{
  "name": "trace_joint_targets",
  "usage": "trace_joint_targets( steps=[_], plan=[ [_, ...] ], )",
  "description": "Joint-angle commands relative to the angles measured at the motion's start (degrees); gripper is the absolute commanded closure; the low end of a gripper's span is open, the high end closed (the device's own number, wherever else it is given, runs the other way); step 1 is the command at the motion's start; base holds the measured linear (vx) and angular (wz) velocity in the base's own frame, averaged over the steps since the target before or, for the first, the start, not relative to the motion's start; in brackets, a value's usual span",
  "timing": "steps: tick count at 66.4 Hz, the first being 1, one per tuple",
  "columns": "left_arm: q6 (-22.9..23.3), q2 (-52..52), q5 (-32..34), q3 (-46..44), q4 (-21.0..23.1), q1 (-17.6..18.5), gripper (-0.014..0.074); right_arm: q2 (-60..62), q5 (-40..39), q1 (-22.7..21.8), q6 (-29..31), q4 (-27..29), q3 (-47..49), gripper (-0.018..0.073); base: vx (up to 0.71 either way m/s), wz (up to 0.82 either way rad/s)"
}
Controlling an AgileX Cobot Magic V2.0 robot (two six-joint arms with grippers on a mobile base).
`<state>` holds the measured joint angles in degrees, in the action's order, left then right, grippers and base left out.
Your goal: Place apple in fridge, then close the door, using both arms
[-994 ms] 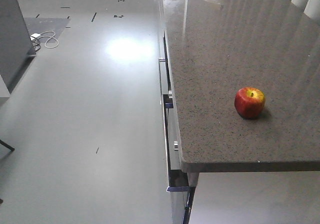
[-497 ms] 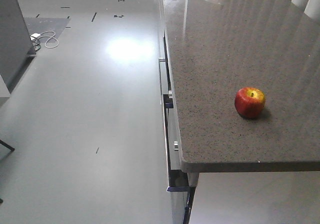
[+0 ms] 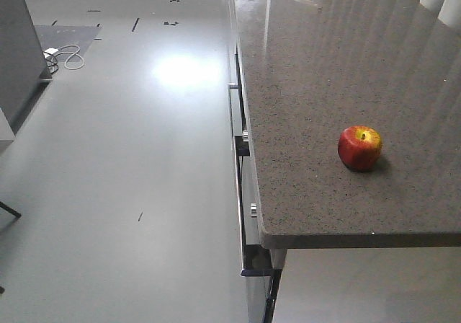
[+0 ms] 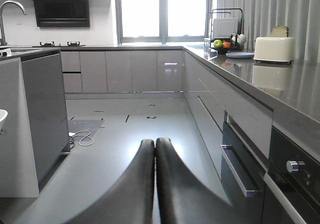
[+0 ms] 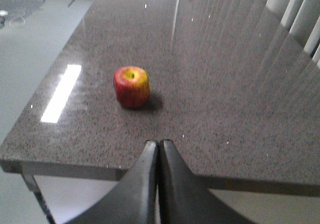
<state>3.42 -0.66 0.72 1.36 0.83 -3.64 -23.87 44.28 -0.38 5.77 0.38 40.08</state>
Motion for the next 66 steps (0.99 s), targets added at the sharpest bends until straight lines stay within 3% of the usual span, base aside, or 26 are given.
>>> trace_joint_targets(
  steps=[1, 14, 33, 40, 46, 66],
  plan=[
    [0.5, -0.8, 4.4, -0.9, 0.1, 0.2, 0.0603, -5.8, 2.4, -0.2, 0.7, -0.4, 5.5, 0.0556, 0.0, 0.0],
    [0.5, -0.8, 4.4, -0.9, 0.1, 0.2, 0.0603, -17.3, 6.3, -0.2, 1.2, 1.2, 10.5, 0.044, 0.0, 0.0],
    [0.5, -0.8, 4.4, -0.9, 0.1, 0.2, 0.0603, -32.0, 4.3, -0.2, 8.9, 9.4, 13.9, -0.0007, 0.0, 0.0],
    [0.5, -0.8, 4.4, -0.9, 0.1, 0.2, 0.0603, -37.5, 4.3, -0.2, 9.4, 9.4, 15.8, -0.011, 0.0, 0.0],
    [0.5, -0.8, 4.4, -0.9, 0.1, 0.2, 0.0603, -42.1, 4.3, -0.2, 9.4, 9.4, 18.0, -0.0148, 0.0, 0.0],
    [0.5, -0.8, 4.4, -0.9, 0.1, 0.2, 0.0603, -55.2, 0.5, -0.2, 12.8, 9.0, 26.1, -0.014, 0.0, 0.0]
  ],
)
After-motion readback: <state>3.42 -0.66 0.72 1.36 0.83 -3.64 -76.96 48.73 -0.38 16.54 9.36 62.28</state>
